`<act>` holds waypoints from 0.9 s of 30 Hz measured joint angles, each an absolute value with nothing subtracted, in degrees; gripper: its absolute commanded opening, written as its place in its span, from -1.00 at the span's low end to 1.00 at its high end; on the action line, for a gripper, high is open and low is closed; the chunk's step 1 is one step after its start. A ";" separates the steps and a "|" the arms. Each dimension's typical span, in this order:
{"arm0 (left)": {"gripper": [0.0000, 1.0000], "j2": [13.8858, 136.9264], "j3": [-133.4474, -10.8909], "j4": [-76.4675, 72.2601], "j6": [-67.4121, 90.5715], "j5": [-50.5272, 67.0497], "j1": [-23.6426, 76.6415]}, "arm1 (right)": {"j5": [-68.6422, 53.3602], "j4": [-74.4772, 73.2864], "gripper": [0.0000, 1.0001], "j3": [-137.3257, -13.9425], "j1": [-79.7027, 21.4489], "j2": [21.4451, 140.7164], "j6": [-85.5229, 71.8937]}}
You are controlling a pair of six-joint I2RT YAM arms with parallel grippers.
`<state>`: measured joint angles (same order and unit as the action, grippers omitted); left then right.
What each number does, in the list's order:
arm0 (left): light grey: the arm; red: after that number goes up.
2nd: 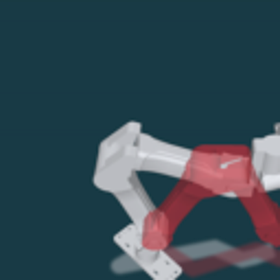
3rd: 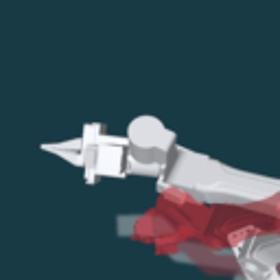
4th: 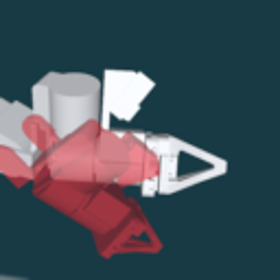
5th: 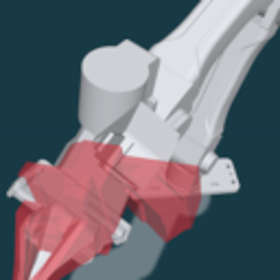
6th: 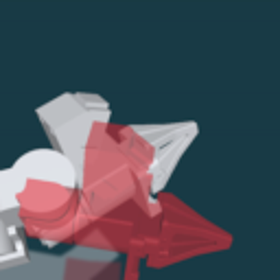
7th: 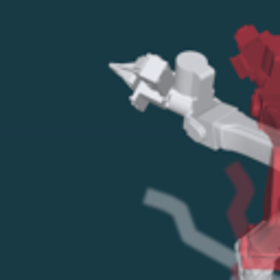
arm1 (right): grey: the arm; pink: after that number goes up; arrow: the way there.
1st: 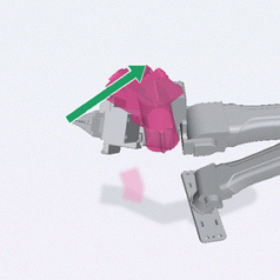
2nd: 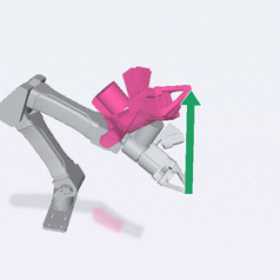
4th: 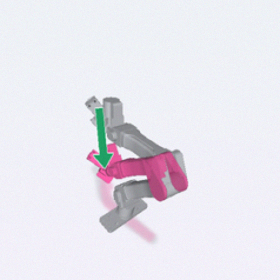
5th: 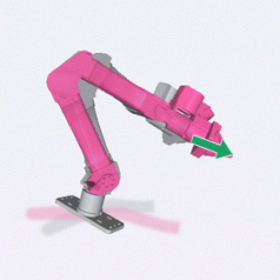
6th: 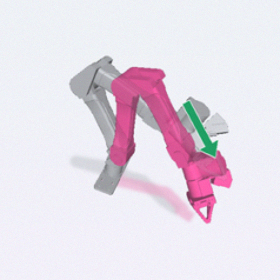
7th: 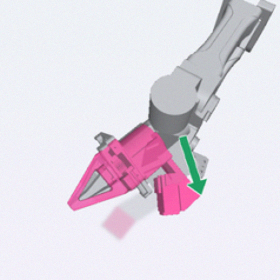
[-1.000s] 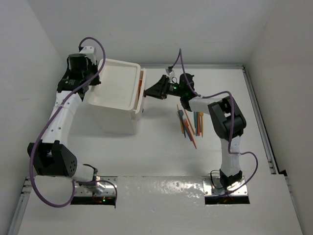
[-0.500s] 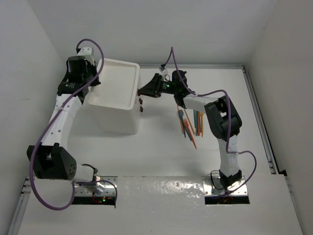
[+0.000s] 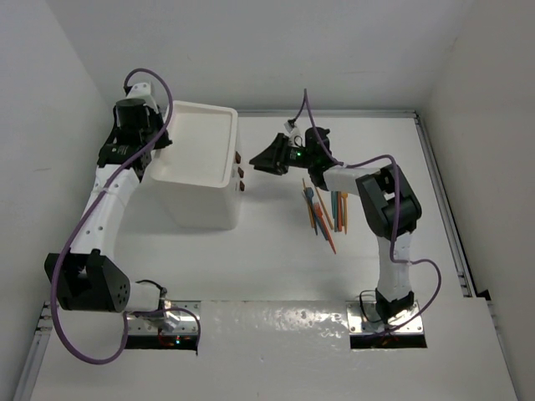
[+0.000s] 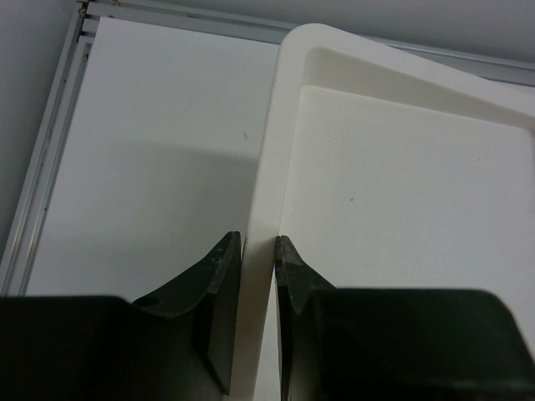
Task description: Sort the eating utensils into containers
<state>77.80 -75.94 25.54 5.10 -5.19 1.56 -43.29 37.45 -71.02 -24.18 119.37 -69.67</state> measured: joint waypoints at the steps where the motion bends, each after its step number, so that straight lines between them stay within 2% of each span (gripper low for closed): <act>1: -1.00 77.71 -75.88 25.61 5.34 -5.19 1.56 | -43.44 37.34 -0.11 -70.43 -23.73 119.37 -69.67; 8: -1.00 77.14 -75.35 25.67 6.72 -5.32 1.56 | -44.29 41.25 -0.07 -65.60 -23.38 119.72 -72.82; 16: -1.00 76.55 -74.87 25.76 7.84 -5.34 1.56 | -45.43 50.87 -0.03 -67.33 -24.40 125.36 -79.99; 27: -1.00 76.42 -74.76 25.76 8.03 -5.32 1.56 | -45.04 54.85 0.00 -69.28 -25.41 130.76 -84.38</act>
